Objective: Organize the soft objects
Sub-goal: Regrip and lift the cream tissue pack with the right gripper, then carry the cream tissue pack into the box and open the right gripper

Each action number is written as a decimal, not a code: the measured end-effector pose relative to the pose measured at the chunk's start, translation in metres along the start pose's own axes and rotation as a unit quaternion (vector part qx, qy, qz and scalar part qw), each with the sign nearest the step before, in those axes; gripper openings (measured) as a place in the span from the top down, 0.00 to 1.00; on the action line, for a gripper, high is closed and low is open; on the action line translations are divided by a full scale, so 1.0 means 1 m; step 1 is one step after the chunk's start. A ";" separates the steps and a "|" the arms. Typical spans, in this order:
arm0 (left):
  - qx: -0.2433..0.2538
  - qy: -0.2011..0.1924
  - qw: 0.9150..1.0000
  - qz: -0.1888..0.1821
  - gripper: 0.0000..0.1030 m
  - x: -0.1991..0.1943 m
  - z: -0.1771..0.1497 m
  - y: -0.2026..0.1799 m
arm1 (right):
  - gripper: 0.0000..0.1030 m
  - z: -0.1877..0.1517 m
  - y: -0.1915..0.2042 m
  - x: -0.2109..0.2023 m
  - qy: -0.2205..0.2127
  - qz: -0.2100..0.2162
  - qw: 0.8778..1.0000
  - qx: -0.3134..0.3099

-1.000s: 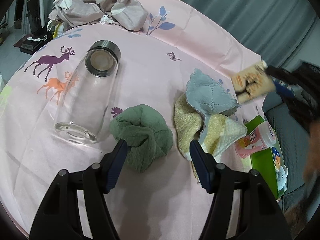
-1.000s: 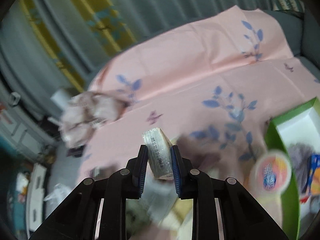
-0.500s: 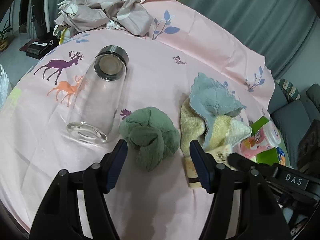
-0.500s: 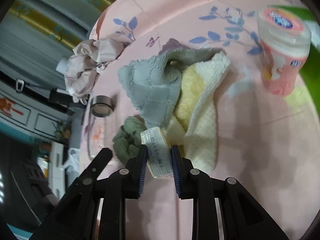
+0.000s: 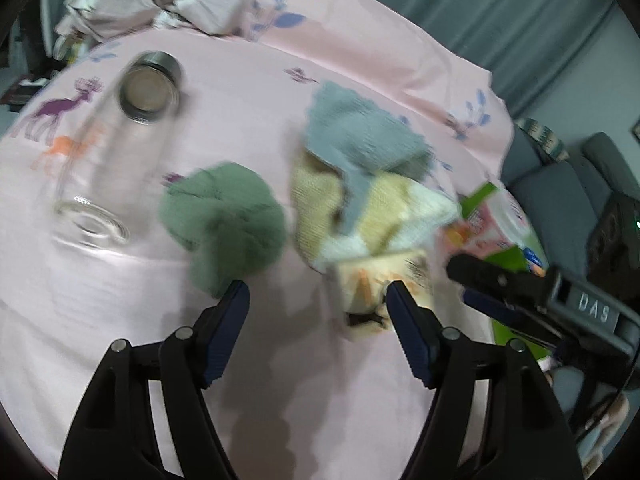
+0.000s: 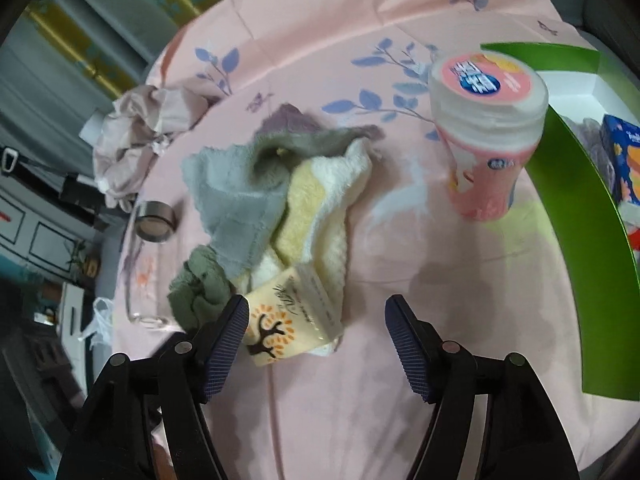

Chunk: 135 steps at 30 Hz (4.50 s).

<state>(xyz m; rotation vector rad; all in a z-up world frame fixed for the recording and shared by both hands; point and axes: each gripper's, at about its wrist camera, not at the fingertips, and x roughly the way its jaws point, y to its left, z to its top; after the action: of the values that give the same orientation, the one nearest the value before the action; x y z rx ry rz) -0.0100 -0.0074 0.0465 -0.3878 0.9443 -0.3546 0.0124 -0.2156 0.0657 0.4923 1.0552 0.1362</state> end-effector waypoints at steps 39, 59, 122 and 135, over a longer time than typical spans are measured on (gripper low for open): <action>0.040 -0.066 0.993 -0.089 0.68 -0.008 -0.007 -0.025 | 0.48 -0.014 0.040 -0.011 -0.077 0.005 0.992 -0.097; 0.077 -0.171 0.973 -0.131 0.68 -0.049 -0.014 -0.037 | 0.48 -0.027 0.064 -0.061 -0.183 0.008 0.972 -0.146; 0.309 -0.001 0.941 -0.138 0.70 0.115 0.010 -0.319 | 0.48 0.049 -0.229 -0.141 -0.289 0.020 0.935 0.207; 0.319 0.000 0.943 -0.095 0.80 0.131 0.002 -0.321 | 0.49 0.047 -0.248 -0.124 -0.247 -0.015 0.937 0.246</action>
<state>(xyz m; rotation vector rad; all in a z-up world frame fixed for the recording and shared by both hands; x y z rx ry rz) 0.0225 -0.3478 0.1055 0.1198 0.7410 -0.8096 -0.0399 -0.4915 0.0720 0.9092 0.5917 -0.2786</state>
